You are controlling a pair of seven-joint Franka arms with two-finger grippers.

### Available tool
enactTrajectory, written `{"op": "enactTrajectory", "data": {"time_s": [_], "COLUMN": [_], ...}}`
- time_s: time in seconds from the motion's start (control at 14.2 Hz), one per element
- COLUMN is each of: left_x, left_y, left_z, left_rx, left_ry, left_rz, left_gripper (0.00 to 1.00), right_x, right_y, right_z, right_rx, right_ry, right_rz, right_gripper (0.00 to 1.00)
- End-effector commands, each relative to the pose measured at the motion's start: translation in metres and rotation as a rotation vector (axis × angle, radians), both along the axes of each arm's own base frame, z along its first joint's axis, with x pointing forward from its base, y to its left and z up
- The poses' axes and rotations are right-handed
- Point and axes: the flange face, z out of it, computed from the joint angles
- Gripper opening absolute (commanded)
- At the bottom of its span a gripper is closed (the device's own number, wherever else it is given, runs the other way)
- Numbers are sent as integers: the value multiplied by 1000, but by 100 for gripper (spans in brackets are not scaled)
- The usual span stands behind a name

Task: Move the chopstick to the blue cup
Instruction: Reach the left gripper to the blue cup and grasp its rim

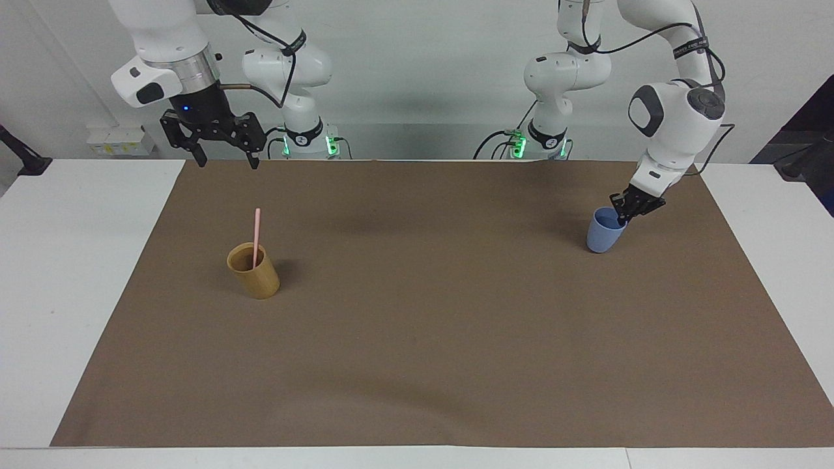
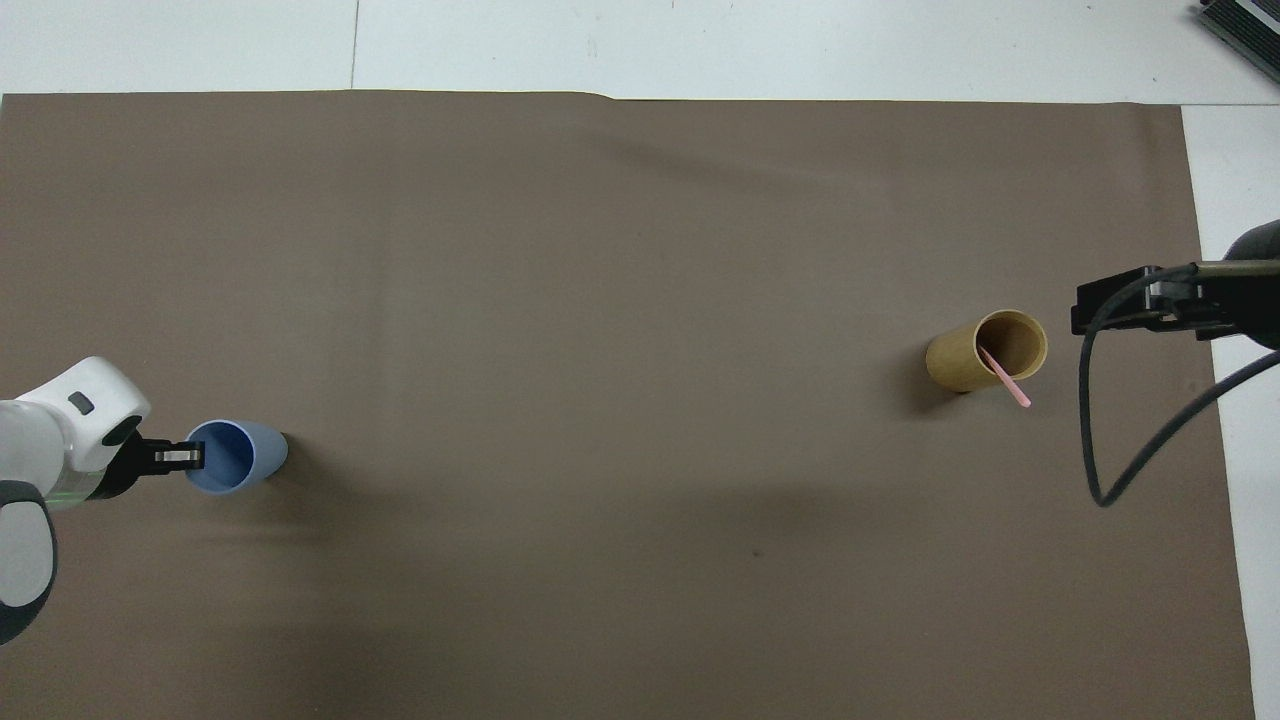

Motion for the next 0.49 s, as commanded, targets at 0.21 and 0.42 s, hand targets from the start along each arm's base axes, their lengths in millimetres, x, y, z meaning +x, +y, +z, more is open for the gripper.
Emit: {"op": "enactTrajectory", "data": {"time_s": [0.21, 0.42], "left_x": [7, -8], "left_y": [-84, -202], "left_z": [43, 55], "left_rx": [-23, -22], "left_ry": [100, 73], "left_rz": [108, 230], "left_gripper": [0, 0], "right_x": [-3, -3], "right_y": [-2, -2], "right_z": [2, 2], "right_rx": [19, 19], "right_ry": [1, 2], "right_rz": [-15, -15], "right_gripper": [100, 100]}}
